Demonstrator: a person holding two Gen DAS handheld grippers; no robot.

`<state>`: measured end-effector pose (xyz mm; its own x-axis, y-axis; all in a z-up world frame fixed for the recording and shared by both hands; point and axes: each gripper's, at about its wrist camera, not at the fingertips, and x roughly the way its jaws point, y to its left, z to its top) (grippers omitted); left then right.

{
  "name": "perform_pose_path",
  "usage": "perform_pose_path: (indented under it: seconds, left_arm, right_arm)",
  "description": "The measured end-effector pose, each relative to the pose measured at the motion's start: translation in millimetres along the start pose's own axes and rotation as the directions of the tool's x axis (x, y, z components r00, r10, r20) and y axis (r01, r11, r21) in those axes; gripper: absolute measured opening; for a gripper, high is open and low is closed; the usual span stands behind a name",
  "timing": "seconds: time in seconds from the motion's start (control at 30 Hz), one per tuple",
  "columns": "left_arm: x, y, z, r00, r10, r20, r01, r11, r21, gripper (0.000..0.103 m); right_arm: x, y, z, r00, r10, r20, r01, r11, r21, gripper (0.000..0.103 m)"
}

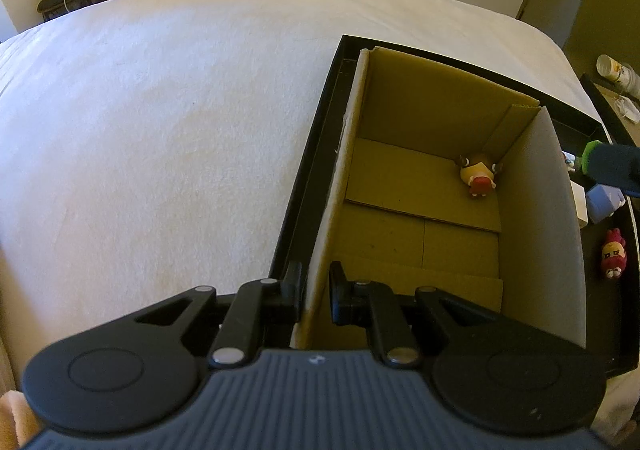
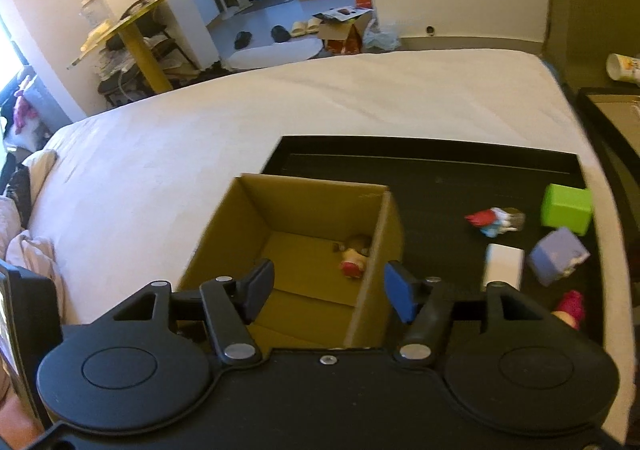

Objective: Organize rigid objects
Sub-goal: 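Open the right gripper to drop the figurine into the box, then move the right gripper down over the magenta plush figure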

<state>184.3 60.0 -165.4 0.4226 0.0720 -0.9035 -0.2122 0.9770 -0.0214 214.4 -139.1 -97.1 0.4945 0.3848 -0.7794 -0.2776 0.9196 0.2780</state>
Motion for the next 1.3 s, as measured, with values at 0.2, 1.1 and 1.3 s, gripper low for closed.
perform_pose_path:
  seconds: [0.2, 1.1, 1.3]
  left_arm:
    - [-1, 0, 0, 1.0, 0.003, 0.004, -0.003, 1.0, -0.003, 0.013]
    - [-2, -24, -5, 0.995, 0.101, 0.023, -0.102, 0.992, 0.073, 0.014]
    - [-1, -24, -5, 0.994, 0.106, 0.024, -0.108, 0.992, 0.067, 0.014]
  right_arm:
    - [-10, -19, -6, 0.999, -0.04, 0.001, 0.04, 0.999, 0.023, 0.067]
    - [-22, -147, -52, 0.975, -0.217, -0.052, 0.223, 0.949, 0.221, 0.067]
    - [-13, -161, -63, 0.982, -0.189, -0.019, 0.187, 0.945, 0.267, 0.063]
